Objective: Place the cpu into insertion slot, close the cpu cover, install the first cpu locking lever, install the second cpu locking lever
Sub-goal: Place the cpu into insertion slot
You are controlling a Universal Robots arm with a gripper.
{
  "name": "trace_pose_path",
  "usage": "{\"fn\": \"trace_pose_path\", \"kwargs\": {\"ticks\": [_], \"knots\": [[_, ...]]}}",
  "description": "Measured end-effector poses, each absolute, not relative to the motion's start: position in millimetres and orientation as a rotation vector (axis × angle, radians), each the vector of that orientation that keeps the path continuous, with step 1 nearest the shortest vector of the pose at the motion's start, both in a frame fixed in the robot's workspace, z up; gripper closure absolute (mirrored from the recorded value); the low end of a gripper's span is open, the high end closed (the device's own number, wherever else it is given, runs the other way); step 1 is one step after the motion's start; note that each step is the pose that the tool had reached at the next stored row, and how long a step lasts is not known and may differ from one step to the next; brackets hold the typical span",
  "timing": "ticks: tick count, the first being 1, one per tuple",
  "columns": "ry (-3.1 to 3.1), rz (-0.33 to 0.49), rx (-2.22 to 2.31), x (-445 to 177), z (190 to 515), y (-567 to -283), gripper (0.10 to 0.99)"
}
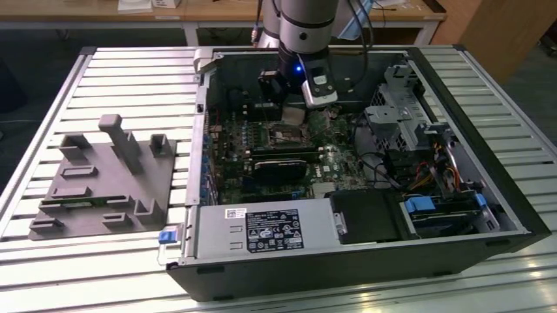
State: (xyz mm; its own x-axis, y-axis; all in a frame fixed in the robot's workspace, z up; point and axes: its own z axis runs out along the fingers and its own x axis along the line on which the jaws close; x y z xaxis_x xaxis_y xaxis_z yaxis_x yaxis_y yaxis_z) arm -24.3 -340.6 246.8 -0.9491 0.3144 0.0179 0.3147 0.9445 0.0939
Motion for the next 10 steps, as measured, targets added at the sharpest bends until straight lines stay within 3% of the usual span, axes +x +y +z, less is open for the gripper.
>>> {"fn": "trace_pose_path", "kwargs": {"ticks": [10], "knots": [[-3.067,-0.138,-0.687,-24.4,244.0,-340.7,0.549]]}}
